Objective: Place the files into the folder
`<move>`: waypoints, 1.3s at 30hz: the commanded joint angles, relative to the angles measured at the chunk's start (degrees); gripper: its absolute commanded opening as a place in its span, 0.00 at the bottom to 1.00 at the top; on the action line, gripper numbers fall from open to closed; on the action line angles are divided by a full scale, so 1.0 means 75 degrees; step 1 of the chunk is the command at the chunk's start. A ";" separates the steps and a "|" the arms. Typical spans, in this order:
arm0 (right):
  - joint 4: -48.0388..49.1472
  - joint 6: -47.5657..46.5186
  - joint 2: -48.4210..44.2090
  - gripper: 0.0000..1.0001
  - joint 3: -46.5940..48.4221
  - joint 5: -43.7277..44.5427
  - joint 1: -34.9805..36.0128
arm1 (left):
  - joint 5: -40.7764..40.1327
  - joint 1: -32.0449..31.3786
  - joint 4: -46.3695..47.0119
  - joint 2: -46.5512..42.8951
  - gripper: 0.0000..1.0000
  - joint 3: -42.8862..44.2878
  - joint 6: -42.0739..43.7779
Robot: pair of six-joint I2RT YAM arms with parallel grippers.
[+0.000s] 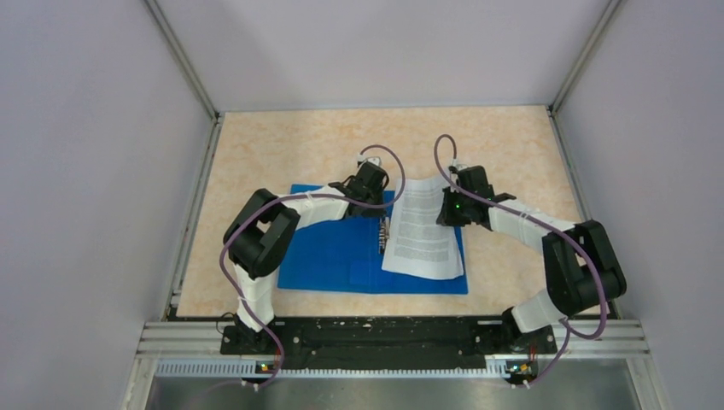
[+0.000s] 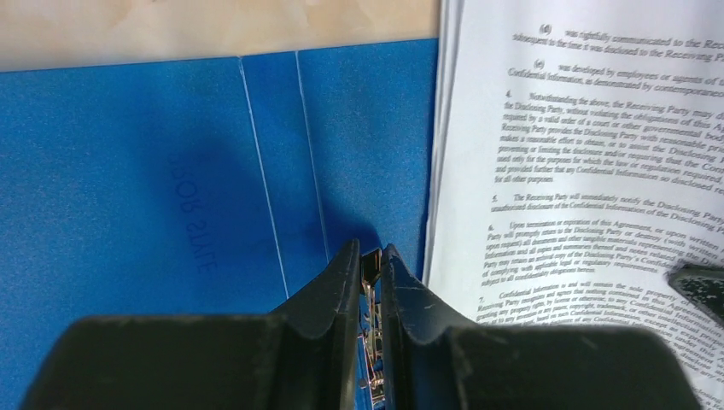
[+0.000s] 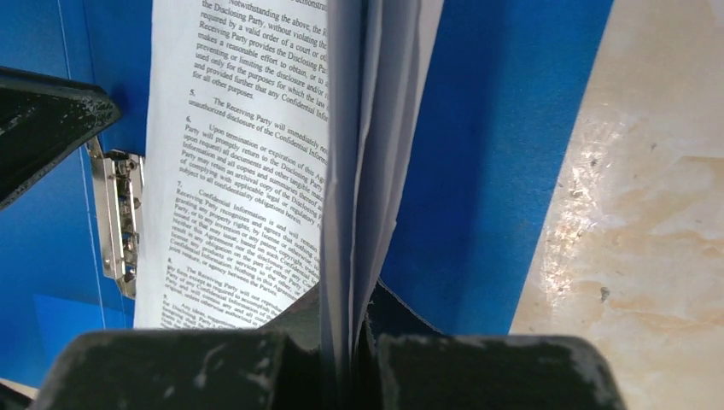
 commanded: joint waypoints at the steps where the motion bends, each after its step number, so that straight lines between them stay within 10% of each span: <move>1: 0.0295 0.0151 -0.0446 0.00 0.0231 -0.0850 -0.0388 | 0.0009 0.0252 -0.0534 0.0314 0.00 0.0125 0.0340; 26: 0.4168 0.3382 -0.3497 0.00 -0.0893 -0.4722 -0.0292 | 0.1590 0.0778 -0.0580 0.0808 0.00 0.0384 0.0239; 39: 0.1972 0.1340 -0.1013 0.00 -0.1233 -0.1566 -0.0704 | 0.1658 0.0847 -0.0723 0.0771 0.00 0.0418 0.0347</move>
